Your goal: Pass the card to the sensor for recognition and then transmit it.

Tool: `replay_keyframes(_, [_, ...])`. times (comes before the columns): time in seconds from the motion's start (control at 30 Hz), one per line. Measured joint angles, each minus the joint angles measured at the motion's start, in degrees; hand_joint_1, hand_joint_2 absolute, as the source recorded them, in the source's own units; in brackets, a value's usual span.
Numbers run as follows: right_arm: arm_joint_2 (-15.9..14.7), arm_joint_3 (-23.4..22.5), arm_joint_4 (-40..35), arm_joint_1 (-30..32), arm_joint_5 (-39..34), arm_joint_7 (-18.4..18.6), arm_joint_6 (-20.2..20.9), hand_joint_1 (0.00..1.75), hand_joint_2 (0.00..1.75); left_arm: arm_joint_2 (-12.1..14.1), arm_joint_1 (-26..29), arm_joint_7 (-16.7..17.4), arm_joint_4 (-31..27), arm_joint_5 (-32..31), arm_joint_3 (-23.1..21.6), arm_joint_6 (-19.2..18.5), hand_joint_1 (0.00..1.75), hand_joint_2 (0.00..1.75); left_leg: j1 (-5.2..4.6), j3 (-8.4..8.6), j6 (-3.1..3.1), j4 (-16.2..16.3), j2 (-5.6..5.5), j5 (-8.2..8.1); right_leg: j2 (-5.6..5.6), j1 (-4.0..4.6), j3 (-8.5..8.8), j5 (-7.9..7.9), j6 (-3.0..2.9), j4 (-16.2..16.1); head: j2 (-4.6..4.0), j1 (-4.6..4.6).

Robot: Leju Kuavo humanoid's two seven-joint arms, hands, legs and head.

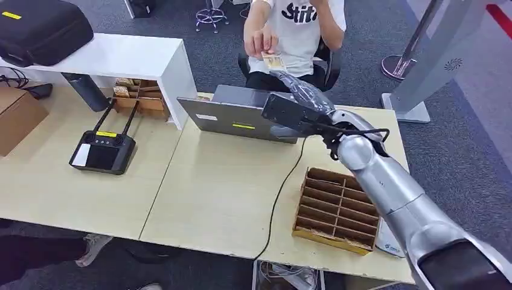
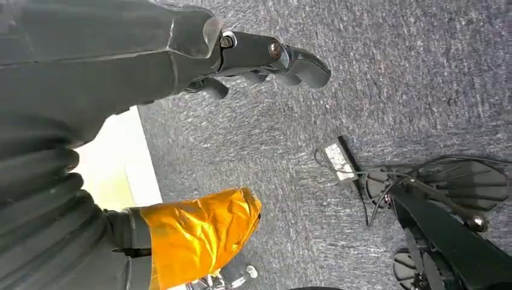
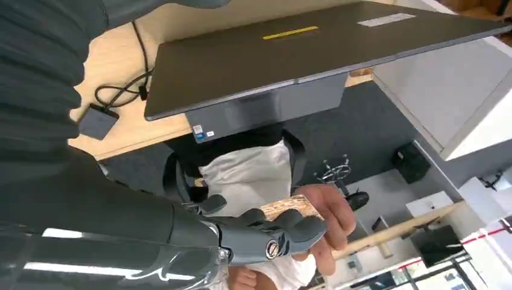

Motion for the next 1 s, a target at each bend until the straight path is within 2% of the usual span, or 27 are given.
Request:
replay_keyframes(0.33, [1.62,1.75,5.04,-2.06,1.4,1.05,-0.52,0.0,1.75,0.0,-0.04,-0.24,0.02,0.0,-0.26,-0.33,0.0,1.75,0.0,-0.01,0.0,0.0,0.01,0.0,0.01,0.0,-0.01,0.0,0.0,0.0,0.0,0.0])
replay_keyframes(0.47, [1.99,2.12,7.21,-2.9,2.42,1.55,-2.49,0.0,1.75,-0.02,-0.04,-0.24,0.02,0.0,-0.26,-0.98,0.0,1.75,0.0,0.0,0.0,0.0,0.01,0.0,0.01,0.0,-0.02,0.0,0.0,-0.01,0.0,0.0])
replay_keyframes(0.57, [2.08,2.12,7.93,-2.92,4.83,1.66,-6.28,0.0,1.75,-0.02,0.0,-0.13,0.02,0.0,-0.26,-1.64,0.0,1.75,0.0,0.0,0.0,0.0,0.01,0.0,0.01,0.0,-0.02,0.0,-0.01,-0.01,0.0,0.0])
replay_keyframes(0.67, [2.05,2.12,8.1,-2.84,10.61,3.17,-14.15,0.0,1.75,-0.02,0.05,0.11,0.02,0.0,-0.26,-2.12,0.0,1.75,0.0,0.0,0.0,0.01,0.01,0.0,0.01,0.0,-0.02,0.0,-0.01,-0.01,0.0,0.0])
replay_keyframes(0.7, [2.05,2.12,8.13,-2.84,11.83,3.43,-15.68,0.0,1.75,-0.02,0.05,0.18,0.02,0.0,-0.26,-2.14,0.0,1.75,0.0,0.0,0.0,0.01,0.02,0.0,0.03,0.0,-0.02,0.0,-0.01,-0.01,0.0,0.02])
replay_keyframes(0.8, [2.05,2.12,8.19,-2.75,13.12,3.87,-16.96,0.0,1.75,-0.07,0.04,0.2,0.02,0.0,-0.26,-2.27,0.0,1.75,0.0,0.01,0.0,0.01,0.03,0.0,0.04,0.0,-0.05,0.01,-0.01,-0.01,0.0,0.0])
replay_keyframes(0.9, [2.05,1.1,8.13,-1.95,17.26,4.0,-21.8,0.0,1.75,-0.13,0.06,0.22,0.02,0.0,-0.26,-2.38,0.0,1.75,0.0,0.0,0.0,0.01,0.01,0.0,0.01,0.01,-0.05,0.0,-0.01,-0.01,0.0,0.0])
replay_keyframes(1.0, [2.05,-1.14,7.36,-0.83,18.97,3.71,-24.28,0.0,1.75,-0.2,0.1,0.22,0.02,0.0,-0.28,-2.38,0.0,1.75,0.0,0.0,0.0,0.0,0.02,0.0,0.04,0.01,-0.05,0.01,-0.01,-0.01,0.0,0.0])
